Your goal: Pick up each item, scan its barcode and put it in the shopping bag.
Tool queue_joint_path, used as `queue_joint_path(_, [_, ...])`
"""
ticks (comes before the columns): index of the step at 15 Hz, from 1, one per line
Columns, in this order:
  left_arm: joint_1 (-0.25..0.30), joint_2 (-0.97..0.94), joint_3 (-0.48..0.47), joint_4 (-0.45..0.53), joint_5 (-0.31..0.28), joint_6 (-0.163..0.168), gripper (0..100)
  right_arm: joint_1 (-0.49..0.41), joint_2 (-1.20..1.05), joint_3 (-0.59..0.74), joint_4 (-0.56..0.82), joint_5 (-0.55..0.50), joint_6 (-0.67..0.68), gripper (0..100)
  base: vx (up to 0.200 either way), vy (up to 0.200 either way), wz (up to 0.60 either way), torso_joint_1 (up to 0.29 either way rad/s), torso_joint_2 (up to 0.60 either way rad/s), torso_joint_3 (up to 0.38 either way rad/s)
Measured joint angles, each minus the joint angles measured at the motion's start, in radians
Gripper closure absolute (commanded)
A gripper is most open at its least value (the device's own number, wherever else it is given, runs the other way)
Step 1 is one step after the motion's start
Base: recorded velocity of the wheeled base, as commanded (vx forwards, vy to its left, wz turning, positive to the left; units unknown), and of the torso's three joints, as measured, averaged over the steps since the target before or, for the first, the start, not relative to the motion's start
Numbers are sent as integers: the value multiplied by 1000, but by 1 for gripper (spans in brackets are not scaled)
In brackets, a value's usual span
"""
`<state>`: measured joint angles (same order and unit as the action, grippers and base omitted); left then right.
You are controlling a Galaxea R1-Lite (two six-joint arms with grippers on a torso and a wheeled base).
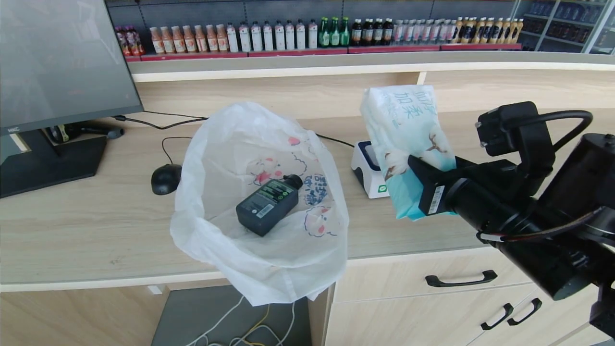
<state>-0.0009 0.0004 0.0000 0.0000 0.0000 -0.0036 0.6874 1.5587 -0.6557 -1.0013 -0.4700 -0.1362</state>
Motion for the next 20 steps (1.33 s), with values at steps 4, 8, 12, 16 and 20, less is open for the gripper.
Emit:
queue_joint_path(4, [0, 0, 0, 0, 0, 0, 0, 20, 30, 11, 0, -51, 69, 100, 0, 0, 0, 0, 0, 0])
queue_joint_path(8, [0, 0, 0, 0, 0, 0, 0, 23, 53, 19, -4, -53, 97, 100, 0, 0, 0, 0, 0, 0])
queue_joint_path(12, [0, 0, 0, 0, 0, 0, 0, 23, 72, 26, -6, -53, 102, 100, 0, 0, 0, 0, 0, 0])
queue_joint_path(16, [0, 0, 0, 0, 0, 0, 0, 24, 74, 32, -6, -53, 102, 100, 0, 0, 0, 0, 0, 0])
queue_joint_path(20, [0, 0, 0, 0, 0, 0, 0, 24, 67, 46, -5, -53, 102, 100, 0, 0, 0, 0, 0, 0])
